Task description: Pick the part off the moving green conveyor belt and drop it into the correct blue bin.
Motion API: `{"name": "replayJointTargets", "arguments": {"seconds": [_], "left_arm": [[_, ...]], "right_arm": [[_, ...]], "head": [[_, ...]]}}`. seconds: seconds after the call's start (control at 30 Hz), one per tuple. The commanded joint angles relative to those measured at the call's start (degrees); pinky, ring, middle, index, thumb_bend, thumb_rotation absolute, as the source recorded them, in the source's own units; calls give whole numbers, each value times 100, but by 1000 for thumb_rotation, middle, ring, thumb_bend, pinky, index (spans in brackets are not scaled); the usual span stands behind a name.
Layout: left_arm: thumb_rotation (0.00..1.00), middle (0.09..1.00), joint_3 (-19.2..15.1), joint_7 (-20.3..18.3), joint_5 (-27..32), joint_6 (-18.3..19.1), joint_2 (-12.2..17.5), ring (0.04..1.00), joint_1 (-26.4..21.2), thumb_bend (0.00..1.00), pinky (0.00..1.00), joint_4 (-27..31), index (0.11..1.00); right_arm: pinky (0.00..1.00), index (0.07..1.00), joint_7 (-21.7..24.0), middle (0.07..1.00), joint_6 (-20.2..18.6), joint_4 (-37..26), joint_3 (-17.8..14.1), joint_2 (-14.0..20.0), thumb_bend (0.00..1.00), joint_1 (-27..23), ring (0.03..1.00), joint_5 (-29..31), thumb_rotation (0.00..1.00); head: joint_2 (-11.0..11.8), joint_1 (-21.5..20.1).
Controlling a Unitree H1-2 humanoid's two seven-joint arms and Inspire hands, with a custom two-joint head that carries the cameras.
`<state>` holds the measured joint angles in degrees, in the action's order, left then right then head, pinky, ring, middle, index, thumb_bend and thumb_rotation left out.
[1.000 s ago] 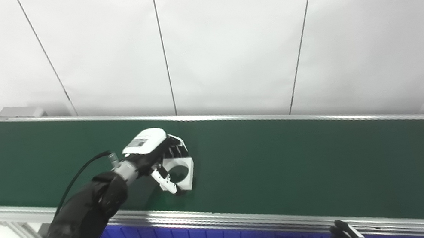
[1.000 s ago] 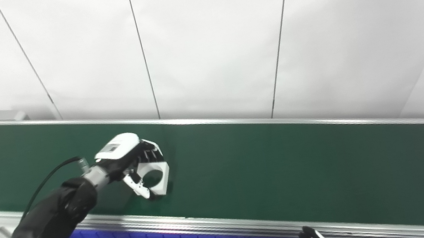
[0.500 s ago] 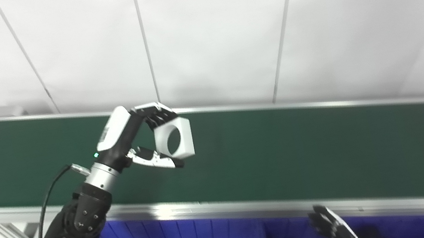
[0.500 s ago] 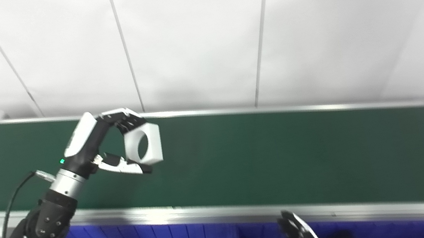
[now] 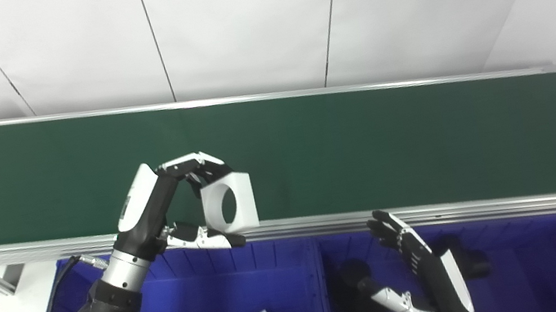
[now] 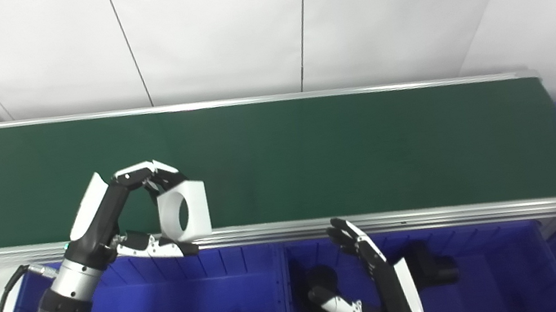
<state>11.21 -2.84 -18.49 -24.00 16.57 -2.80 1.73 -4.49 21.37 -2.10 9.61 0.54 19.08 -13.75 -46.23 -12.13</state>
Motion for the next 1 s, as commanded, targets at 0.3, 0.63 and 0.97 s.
{"name": "replayJointTargets", "arguments": {"seconds": [0.3,0.63,0.97], "left_arm": [[0,466,453,-614,-532,266,35,358,433,488,299,-5,555],[0,480,785,-1296,-995,1354,55,386,455,490,398,-27,564],[17,827,1109,-1841,-1947,2583,137,786,341,617,698,149,824]], "right_arm": [[825,872,29,829,-204,-448,-18,-55,723,62,830,-100,512],[824,869,68,824,-331,-619,-14,-28,719,143,826,-54,508],[818,867,92,825,-339,-657,-28,-61,722,175,829,-45,506]], "head": [[-125,150],[-164,260],[-192,234]]}}
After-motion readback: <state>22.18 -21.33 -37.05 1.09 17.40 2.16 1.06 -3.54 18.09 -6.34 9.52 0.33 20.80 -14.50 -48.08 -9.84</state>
